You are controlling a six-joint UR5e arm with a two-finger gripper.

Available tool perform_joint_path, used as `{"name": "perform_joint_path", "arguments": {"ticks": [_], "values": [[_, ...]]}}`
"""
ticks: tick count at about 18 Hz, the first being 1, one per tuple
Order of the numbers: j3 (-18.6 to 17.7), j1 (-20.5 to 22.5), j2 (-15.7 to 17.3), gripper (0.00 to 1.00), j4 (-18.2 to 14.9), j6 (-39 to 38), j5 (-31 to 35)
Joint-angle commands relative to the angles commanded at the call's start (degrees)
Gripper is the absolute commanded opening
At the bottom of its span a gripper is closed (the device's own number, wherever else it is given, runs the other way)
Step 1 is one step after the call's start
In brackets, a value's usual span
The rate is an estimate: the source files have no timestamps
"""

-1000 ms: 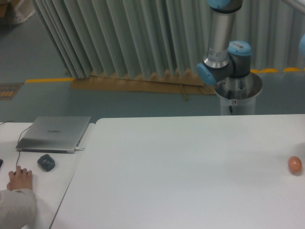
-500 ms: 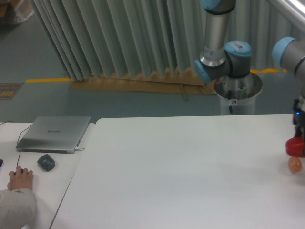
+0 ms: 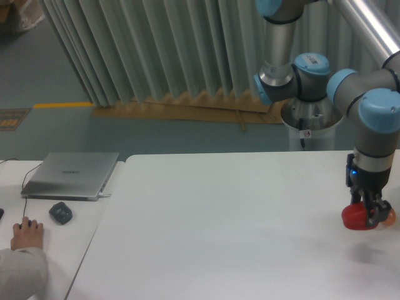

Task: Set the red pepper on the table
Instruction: 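Lower the gripper holding the red pepper toward the table surface, then set the red pepper down on the table and open the gripper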

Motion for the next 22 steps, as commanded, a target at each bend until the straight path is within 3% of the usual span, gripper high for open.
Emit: {"name": "perform_joint_path", "arguments": {"ticks": [4,15,16,17,22], "values": [[-0.26,0.0,-1.15,0.52,1.94,-0.26,1.49],[-1.14,0.09,-1.15,0.53,3.44,-0.35,1.58],[-1.23,0.09,-1.06,0.62,3.53,-0.26,1.67],[-1.32,0.0,-0.97,0.64,3.53,-0.26,1.76],[-1.67,0.0,-0.71,0.6,3.61,-0.35,1.76]]}}
